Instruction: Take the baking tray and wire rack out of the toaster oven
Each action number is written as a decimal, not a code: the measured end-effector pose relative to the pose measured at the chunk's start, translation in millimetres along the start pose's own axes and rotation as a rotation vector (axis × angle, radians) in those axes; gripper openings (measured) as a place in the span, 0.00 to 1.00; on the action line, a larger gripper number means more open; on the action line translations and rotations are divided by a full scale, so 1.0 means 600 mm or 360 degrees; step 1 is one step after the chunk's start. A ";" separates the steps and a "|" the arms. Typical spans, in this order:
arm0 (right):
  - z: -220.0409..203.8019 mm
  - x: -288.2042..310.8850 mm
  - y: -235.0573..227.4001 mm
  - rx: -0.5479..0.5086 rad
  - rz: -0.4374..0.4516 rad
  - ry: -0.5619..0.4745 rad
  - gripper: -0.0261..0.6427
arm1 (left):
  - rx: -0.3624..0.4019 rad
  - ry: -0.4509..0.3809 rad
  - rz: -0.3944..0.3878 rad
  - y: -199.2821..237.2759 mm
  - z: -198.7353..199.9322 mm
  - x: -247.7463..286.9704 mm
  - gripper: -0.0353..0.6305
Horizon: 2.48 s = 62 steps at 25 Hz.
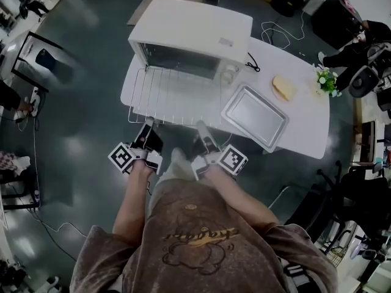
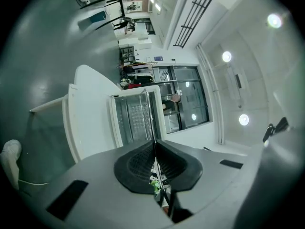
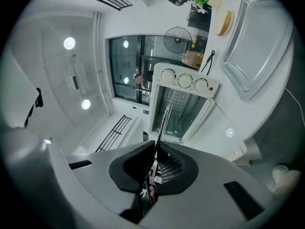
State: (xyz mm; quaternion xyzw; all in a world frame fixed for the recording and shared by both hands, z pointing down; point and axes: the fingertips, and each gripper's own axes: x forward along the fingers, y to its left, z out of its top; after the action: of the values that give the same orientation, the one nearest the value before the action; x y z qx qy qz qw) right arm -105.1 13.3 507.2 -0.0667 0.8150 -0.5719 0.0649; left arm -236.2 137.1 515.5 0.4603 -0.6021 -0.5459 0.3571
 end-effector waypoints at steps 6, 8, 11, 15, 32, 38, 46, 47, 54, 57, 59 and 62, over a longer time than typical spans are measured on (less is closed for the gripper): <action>0.016 -0.073 0.011 -0.0004 -0.0019 -0.0019 0.06 | 0.0021 0.0044 -0.0041 -0.032 -0.060 -0.016 0.06; 0.025 -0.097 0.013 0.0000 -0.0031 -0.0052 0.06 | 0.0030 0.0069 -0.0050 -0.039 -0.081 -0.016 0.06; 0.050 -0.135 0.014 -0.0025 -0.0038 -0.0108 0.06 | 0.0029 0.0122 -0.0081 -0.054 -0.122 -0.004 0.06; 0.077 -0.174 0.021 -0.0048 -0.0054 -0.0202 0.06 | 0.0003 0.0215 -0.0126 -0.071 -0.161 0.014 0.07; 0.244 -0.405 -0.025 -0.0096 -0.0295 -0.0809 0.06 | -0.0061 0.0918 -0.0228 -0.111 -0.432 0.167 0.06; 0.271 -0.441 -0.049 -0.0110 -0.0369 -0.0988 0.06 | -0.0096 0.1125 -0.0236 -0.101 -0.489 0.212 0.06; 0.266 -0.443 -0.105 -0.0010 -0.0476 -0.1095 0.06 | -0.0123 0.1251 -0.0152 -0.050 -0.508 0.240 0.06; 0.264 -0.441 -0.112 -0.0003 -0.0487 -0.1094 0.06 | -0.0116 0.1259 -0.0139 -0.041 -0.507 0.243 0.06; 0.266 -0.423 -0.164 0.0005 -0.0544 -0.1070 0.06 | -0.0118 0.1303 -0.0056 0.012 -0.509 0.265 0.06; 0.264 -0.415 -0.188 0.0035 -0.0562 -0.1072 0.06 | -0.0116 0.1318 -0.0021 0.039 -0.510 0.274 0.06; 0.262 -0.413 -0.206 0.0052 -0.0590 -0.1072 0.06 | -0.0113 0.1333 0.0001 0.055 -0.511 0.282 0.06; 0.260 -0.409 -0.222 0.0083 -0.0588 -0.1084 0.06 | -0.0118 0.1354 0.0038 0.071 -0.514 0.287 0.06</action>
State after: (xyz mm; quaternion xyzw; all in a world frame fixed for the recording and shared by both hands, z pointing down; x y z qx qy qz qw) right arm 168.8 -130.6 587.4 -0.3966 0.7063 -0.5396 0.2295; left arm -10.7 -127.6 590.7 0.6244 -0.3864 -0.3245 0.5963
